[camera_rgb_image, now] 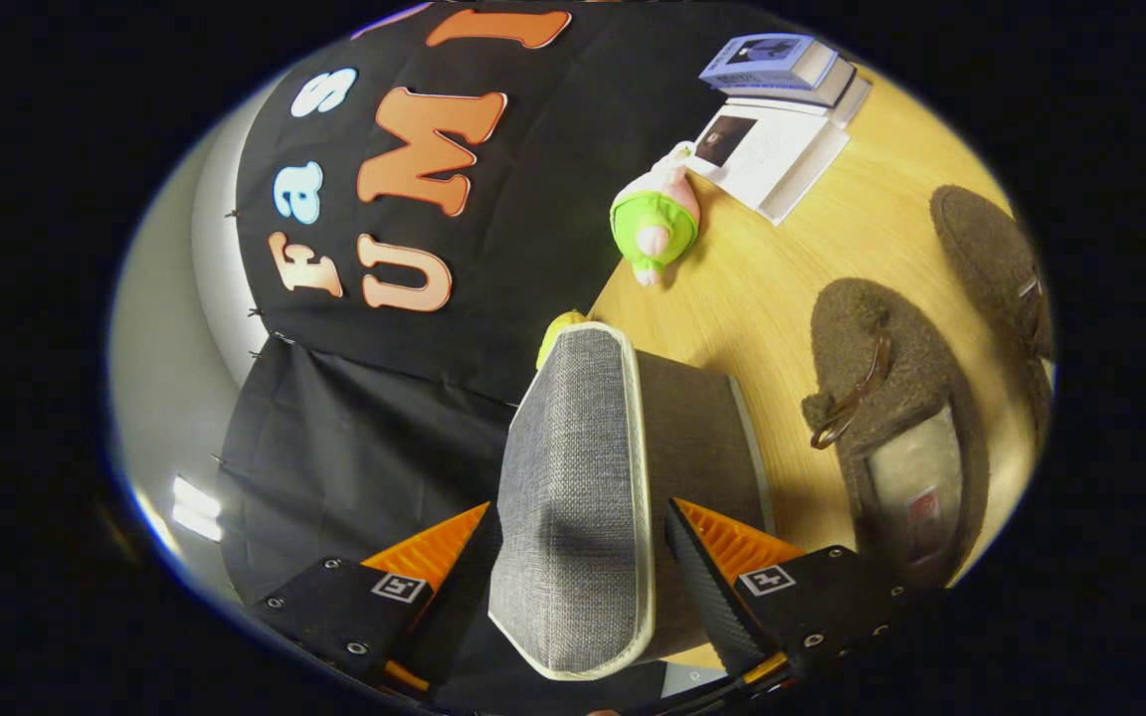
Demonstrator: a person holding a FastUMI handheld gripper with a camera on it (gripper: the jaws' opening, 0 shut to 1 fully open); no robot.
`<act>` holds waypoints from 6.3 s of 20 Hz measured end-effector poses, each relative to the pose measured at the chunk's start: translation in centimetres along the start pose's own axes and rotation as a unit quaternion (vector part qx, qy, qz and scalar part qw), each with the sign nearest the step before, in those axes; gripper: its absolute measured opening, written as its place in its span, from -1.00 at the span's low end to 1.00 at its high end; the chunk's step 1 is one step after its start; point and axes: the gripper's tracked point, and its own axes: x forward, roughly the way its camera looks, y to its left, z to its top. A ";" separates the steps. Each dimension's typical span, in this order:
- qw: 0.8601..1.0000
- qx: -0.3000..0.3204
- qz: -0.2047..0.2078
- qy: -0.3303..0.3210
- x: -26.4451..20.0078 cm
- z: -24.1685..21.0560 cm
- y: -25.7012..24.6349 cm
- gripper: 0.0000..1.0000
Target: Open the storage box then place both shoes into the box .Put the left shoe in first, then the right shoe, with the right side of both shoes facing outward in a uniform manner.
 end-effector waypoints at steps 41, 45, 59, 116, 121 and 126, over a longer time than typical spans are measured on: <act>0.982 -0.176 0.063 0.023 10.7 -7.8 27.8 -0.71; 0.979 -0.198 0.057 0.006 10.7 -7.1 28.4 0.87; 0.922 -0.327 -0.148 -0.147 2.1 4.3 16.7 0.95; 0.881 -0.235 -0.361 -0.196 -9.2 10.9 0.9 -0.99; 0.897 -0.237 -0.318 -0.194 -6.4 9.8 5.8 -0.99; 0.917 -0.227 -0.287 -0.160 -1.9 6.5 7.6 -0.99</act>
